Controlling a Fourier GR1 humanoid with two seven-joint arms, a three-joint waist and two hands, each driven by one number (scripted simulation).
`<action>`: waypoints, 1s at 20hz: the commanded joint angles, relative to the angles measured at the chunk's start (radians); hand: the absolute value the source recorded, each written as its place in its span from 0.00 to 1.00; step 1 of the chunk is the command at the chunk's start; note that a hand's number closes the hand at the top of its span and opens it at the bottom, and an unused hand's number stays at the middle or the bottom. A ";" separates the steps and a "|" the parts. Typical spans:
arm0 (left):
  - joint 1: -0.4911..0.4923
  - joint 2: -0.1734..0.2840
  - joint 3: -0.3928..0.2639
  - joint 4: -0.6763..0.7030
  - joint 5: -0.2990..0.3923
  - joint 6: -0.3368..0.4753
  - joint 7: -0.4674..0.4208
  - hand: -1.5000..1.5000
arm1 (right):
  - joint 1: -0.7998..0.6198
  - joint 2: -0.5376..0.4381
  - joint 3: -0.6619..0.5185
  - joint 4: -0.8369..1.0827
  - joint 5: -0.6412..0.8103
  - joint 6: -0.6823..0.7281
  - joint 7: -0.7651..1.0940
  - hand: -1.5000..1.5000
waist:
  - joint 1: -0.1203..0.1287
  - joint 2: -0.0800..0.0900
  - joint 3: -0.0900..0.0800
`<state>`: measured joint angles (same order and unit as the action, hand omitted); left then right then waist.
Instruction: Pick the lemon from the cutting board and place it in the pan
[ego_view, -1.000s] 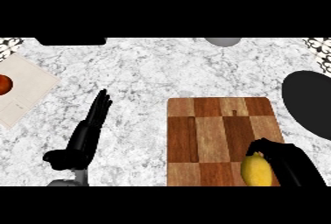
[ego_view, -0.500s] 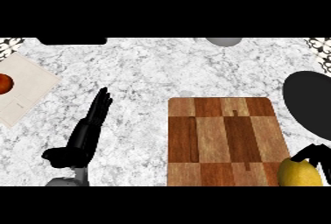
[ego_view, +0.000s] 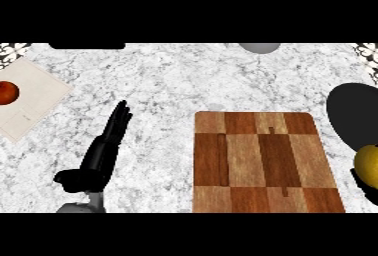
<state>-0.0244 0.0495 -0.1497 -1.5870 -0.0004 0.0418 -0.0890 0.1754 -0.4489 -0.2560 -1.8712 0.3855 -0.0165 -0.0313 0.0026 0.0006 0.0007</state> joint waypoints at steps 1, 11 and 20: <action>0.052 0.017 0.004 -0.047 0.015 -0.027 -0.012 0.50 | -0.135 -0.027 -0.088 0.197 -0.012 -0.021 -0.052 1.00 | 0.006 0.000 0.000; -0.034 -0.025 -0.013 0.017 -0.015 -0.002 0.007 0.50 | -0.499 -0.087 -0.212 0.827 0.042 -0.278 -0.363 1.00 | 0.022 0.007 0.002; -0.010 -0.014 -0.010 -0.022 -0.003 -0.021 0.021 0.50 | -0.778 -0.241 -0.293 1.402 0.030 -0.313 -0.652 1.00 | 0.038 0.013 0.003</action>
<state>-0.0329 0.0307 -0.1653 -1.5897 -0.0112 0.0261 -0.0904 -0.5026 -0.6294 -0.5172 -0.6718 0.4216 -0.3233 -0.5864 0.0373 0.0114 0.0033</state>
